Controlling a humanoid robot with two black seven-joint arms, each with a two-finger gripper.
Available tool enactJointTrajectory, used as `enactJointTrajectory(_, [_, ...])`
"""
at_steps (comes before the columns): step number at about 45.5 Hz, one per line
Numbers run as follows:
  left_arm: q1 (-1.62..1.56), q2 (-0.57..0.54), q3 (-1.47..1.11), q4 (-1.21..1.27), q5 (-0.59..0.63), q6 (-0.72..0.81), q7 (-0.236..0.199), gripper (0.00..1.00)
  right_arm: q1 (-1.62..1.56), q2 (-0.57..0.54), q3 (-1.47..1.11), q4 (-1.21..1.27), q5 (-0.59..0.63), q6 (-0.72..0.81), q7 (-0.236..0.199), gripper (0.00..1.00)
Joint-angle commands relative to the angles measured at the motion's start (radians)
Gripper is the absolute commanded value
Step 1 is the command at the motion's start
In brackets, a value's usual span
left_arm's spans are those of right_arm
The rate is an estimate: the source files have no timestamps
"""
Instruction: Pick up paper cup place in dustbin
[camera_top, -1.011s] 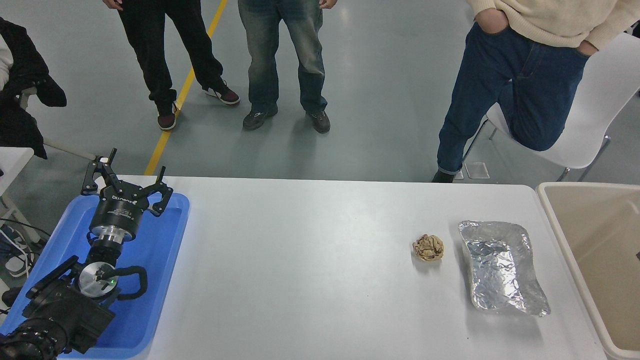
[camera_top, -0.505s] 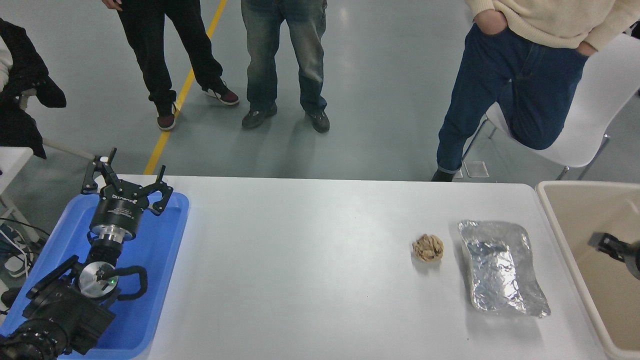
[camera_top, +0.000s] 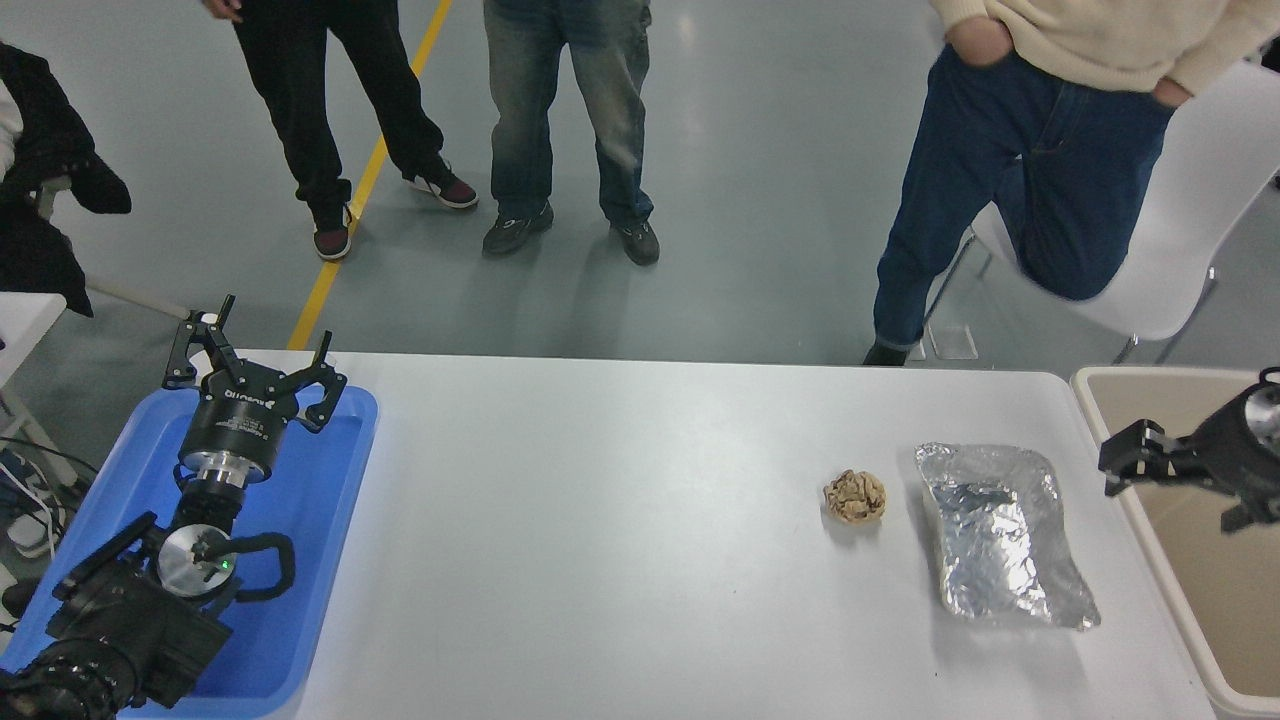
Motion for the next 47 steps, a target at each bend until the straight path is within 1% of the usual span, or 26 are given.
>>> enactJointTrajectory(1, [0.0, 0.0, -0.001, 0.0, 0.0, 0.0, 0.0, 1.0, 0.196, 0.115, -0.039, 0.043, 0.003, 0.089, 0.0, 1.0])
enactJointTrajectory(8, [0.0, 0.0, -0.001, 0.0, 0.0, 0.0, 0.0, 1.0, 0.292, 0.2, -0.015, 0.111, 0.016, 0.089, 0.001, 1.0])
enactJointTrajectory(17, [0.0, 0.0, -0.001, 0.0, 0.0, 0.0, 0.0, 1.0, 0.36, 0.263, 0.056, 0.132, 0.018, 0.089, 0.003, 1.0])
enactJointTrajectory(25, [0.0, 0.0, 0.001, 0.0, 0.0, 0.0, 0.0, 1.0, 0.406, 0.281, 0.115, 0.16, 0.016, 0.089, 0.003, 1.0])
enactJointTrajectory(32, [0.0, 0.0, -0.001, 0.0, 0.0, 0.0, 0.0, 1.0, 0.423, 0.278, 0.112, 0.161, 0.018, 0.089, 0.003, 1.0])
enactJointTrajectory(47, [0.0, 0.0, -0.001, 0.0, 0.0, 0.0, 0.0, 1.0, 0.463, 0.27, 0.007, 0.154, 0.018, 0.089, 0.003, 1.0])
